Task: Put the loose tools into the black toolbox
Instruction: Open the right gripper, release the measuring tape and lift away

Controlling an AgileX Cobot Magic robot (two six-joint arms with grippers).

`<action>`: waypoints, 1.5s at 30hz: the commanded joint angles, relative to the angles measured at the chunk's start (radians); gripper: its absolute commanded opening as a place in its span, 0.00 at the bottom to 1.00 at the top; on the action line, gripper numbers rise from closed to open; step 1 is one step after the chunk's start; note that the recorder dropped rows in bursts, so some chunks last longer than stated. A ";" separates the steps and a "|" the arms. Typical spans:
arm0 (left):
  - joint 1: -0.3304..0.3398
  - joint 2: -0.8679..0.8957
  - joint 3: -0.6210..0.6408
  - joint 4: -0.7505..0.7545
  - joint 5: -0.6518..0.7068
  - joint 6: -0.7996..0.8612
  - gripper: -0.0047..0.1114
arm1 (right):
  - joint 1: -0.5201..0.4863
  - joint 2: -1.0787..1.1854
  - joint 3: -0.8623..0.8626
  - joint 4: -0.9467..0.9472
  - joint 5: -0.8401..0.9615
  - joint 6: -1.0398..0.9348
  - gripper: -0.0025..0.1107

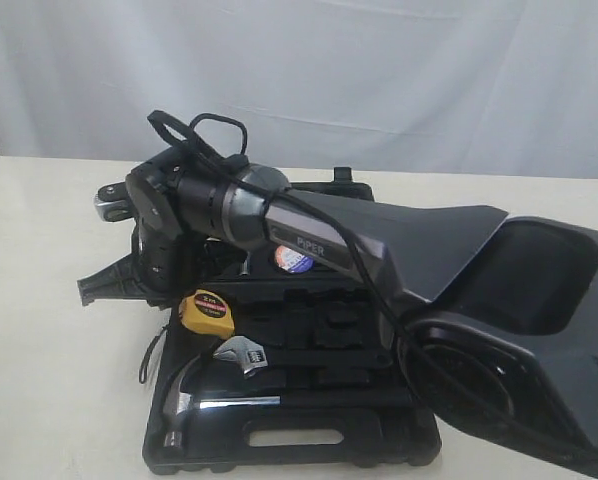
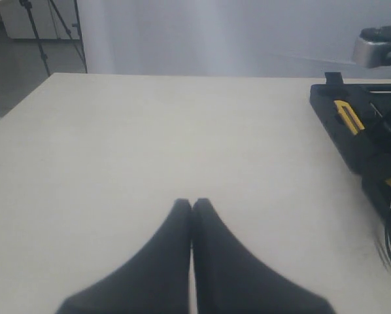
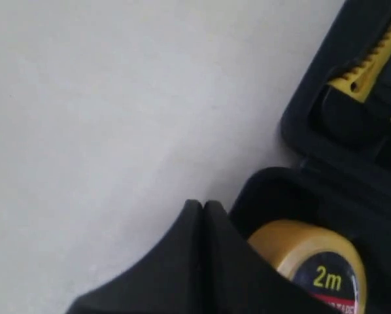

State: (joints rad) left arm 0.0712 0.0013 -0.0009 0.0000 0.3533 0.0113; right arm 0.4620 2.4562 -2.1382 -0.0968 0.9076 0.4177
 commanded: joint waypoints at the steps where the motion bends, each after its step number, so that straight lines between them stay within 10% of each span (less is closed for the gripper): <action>1: -0.003 -0.001 0.001 0.000 -0.011 -0.004 0.04 | -0.007 -0.009 0.000 -0.010 0.005 0.000 0.02; 45: -0.003 -0.001 0.001 0.000 -0.011 -0.004 0.04 | -0.009 -0.030 0.023 -0.171 0.192 0.016 0.02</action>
State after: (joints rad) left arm 0.0712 0.0013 -0.0009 0.0000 0.3533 0.0113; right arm 0.4620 2.3952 -2.1211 -0.2548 1.1047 0.4228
